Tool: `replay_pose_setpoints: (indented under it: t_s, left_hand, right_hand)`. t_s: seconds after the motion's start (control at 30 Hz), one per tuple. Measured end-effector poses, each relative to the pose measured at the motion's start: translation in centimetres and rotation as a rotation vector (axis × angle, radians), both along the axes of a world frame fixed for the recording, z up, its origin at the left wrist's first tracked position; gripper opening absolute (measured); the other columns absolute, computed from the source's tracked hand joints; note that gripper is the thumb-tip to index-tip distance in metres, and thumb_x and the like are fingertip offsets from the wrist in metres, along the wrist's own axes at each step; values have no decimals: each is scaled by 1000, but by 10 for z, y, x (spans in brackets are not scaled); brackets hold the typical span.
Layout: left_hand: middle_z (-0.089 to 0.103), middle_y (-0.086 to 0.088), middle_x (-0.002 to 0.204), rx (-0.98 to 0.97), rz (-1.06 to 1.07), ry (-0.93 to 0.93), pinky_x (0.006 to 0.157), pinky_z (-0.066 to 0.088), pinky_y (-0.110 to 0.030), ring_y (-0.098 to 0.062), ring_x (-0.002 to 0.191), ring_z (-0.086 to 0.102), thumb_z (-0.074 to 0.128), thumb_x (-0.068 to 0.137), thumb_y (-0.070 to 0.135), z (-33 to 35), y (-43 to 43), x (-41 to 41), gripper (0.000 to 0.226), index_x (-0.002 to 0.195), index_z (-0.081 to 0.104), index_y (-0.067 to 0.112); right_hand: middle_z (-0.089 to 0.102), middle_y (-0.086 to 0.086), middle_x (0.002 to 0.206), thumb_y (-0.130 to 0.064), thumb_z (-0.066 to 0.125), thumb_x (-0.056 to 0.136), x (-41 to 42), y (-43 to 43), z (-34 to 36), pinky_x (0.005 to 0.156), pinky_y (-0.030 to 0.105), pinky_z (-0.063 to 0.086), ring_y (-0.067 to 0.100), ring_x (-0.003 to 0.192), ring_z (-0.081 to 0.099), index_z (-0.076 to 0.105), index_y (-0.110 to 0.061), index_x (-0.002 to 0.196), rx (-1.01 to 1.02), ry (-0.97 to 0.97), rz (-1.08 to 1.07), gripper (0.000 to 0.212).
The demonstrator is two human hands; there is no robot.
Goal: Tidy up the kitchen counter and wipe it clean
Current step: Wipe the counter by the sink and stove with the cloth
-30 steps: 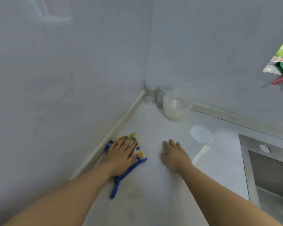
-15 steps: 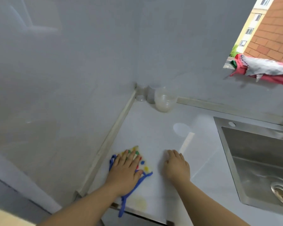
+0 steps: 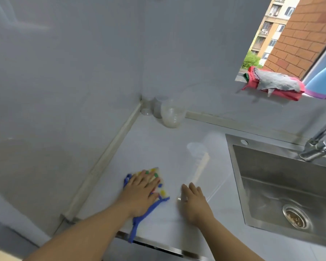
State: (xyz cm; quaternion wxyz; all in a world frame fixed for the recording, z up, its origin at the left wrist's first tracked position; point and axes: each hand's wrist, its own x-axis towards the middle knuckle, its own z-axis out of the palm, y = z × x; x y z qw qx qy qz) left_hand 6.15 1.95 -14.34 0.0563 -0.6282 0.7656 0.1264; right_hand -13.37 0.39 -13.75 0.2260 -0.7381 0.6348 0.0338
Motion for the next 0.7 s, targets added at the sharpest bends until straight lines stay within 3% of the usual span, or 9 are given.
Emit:
replay_pose_setpoints:
  t_s: [0.03,0.1,0.17,0.37,0.53,0.6,0.7]
  left_hand:
    - [-10,3,159,-18,158,-2,118,-4,-35,-19,147,-10,-20,74,74,2,1,8,92,151,0,27]
    - [-12,0,159,-3,414,21,119,-4,-37,-21,147,-11,5,95,59,4,7,20,66,151,-2,25]
    - [-15,-1,158,40,491,67,120,-5,-39,-23,146,-13,14,100,49,8,15,17,60,151,-4,24]
    - [-12,4,159,73,95,56,118,-8,-37,-19,146,-14,19,100,46,9,50,-2,57,151,-1,29]
    - [-15,-2,159,38,554,35,119,-5,-40,-24,146,-11,15,100,48,7,48,29,59,151,-3,25]
    - [-15,-3,158,40,536,49,118,-6,-42,-27,146,-13,16,99,50,7,52,1,61,151,-4,25]
    - [-18,-1,158,26,283,57,117,-10,-41,-24,145,-16,17,99,49,8,66,-61,61,150,-6,26]
  right_hand:
    - [28,7,146,-18,38,95,-4,-1,-1,110,33,27,30,134,26,29,-16,141,1,20,22,47]
    - [27,8,147,-20,38,93,-6,-3,-3,110,32,26,30,136,24,29,-14,142,14,20,21,50]
    - [28,10,146,-20,38,92,-3,-1,-1,108,34,28,31,134,25,31,-12,139,7,22,9,48]
    - [29,10,145,-9,34,92,1,5,9,107,35,31,30,133,27,31,-9,139,-22,15,33,47]
    - [37,1,147,-12,34,96,-8,28,15,109,27,28,19,140,27,31,-15,145,-139,-97,-76,49]
    - [41,-1,144,-15,35,97,-14,37,16,105,25,30,17,136,33,35,-17,142,-205,-70,-98,46]
    - [43,-2,143,-17,34,98,-22,42,17,103,24,31,17,132,37,40,-18,140,-239,-53,-128,43]
